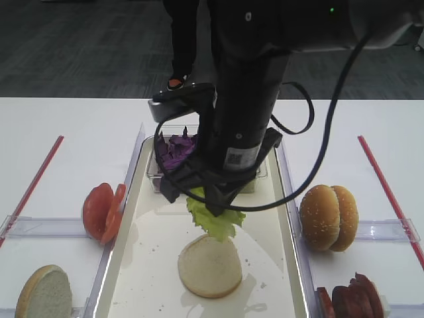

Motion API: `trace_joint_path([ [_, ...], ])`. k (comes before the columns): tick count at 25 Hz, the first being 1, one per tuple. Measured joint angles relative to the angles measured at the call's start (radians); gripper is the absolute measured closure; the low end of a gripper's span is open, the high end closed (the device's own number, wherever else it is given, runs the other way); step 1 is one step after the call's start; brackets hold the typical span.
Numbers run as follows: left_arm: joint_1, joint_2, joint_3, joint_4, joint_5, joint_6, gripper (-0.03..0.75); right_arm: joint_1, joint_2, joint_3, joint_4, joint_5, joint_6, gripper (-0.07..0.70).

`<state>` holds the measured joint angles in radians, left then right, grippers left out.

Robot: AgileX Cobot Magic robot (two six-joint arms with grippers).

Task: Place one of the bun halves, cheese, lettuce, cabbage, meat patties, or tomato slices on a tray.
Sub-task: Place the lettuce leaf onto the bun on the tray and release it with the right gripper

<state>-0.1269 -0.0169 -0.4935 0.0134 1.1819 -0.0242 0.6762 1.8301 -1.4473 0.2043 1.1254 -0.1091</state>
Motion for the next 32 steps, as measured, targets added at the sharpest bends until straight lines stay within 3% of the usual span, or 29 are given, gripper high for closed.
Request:
trace_joint_path([
  [11, 0.0, 0.0, 0.0, 0.0, 0.0, 0.0, 0.193, 0.045, 0.0, 0.167, 0.036, -0.134, 0.008, 0.596],
  [32, 0.0, 0.0, 0.0, 0.0, 0.0, 0.0, 0.193, 0.074, 0.066, 0.182, 0.056, -0.183, -0.013, 0.596],
])
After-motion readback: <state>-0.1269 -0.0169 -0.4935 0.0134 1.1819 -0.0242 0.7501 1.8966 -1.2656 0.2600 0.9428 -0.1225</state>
